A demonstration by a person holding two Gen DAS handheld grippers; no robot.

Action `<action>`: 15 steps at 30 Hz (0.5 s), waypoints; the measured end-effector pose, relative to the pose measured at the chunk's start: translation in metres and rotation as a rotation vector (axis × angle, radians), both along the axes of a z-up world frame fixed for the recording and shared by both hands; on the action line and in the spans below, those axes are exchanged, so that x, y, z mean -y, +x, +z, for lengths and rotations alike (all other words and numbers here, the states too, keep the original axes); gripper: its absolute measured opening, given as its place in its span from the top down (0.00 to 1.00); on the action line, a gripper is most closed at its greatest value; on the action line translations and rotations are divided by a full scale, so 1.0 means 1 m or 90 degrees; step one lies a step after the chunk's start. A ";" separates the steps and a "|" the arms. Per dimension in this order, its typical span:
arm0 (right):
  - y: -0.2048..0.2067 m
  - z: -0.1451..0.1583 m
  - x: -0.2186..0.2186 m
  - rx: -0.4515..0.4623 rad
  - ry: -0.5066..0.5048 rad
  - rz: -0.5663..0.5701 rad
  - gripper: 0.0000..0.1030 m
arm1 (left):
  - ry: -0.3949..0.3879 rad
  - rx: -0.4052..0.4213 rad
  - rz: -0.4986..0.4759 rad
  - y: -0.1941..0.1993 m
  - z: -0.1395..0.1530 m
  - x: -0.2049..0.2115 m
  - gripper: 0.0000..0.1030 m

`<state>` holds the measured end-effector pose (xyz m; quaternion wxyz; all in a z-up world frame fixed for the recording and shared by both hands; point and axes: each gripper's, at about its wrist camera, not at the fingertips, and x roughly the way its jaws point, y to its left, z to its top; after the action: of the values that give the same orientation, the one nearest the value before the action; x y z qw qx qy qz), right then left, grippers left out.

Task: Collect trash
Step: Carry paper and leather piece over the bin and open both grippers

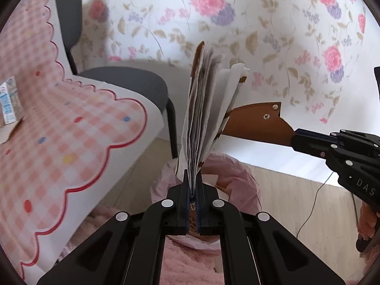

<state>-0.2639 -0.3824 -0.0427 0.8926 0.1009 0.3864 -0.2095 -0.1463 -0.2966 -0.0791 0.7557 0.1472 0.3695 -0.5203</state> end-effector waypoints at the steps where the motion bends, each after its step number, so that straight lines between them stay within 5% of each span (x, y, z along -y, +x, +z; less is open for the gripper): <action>1: 0.000 -0.003 0.002 -0.005 0.003 -0.003 0.97 | 0.005 0.001 -0.002 -0.001 -0.002 0.003 0.96; 7: 0.005 -0.015 0.017 -0.023 0.007 -0.020 0.97 | 0.029 -0.012 -0.023 -0.003 -0.013 0.026 0.91; 9: 0.006 -0.017 0.022 -0.019 0.017 -0.025 0.97 | 0.031 -0.012 -0.017 -0.001 -0.015 0.027 0.82; 11: 0.008 -0.018 0.026 -0.018 0.020 -0.030 0.97 | 0.028 -0.019 -0.011 0.002 -0.015 0.026 0.61; 13: 0.009 -0.017 0.026 -0.014 0.022 -0.030 0.95 | 0.017 -0.021 0.001 0.006 -0.011 0.019 0.58; 15: 0.010 -0.015 0.026 -0.009 0.020 -0.031 0.77 | 0.013 -0.016 0.014 0.010 -0.006 0.013 0.58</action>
<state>-0.2538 -0.4079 -0.0582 0.8828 0.1231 0.3934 -0.2254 -0.1363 -0.3099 -0.0850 0.7551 0.1439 0.3858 -0.5102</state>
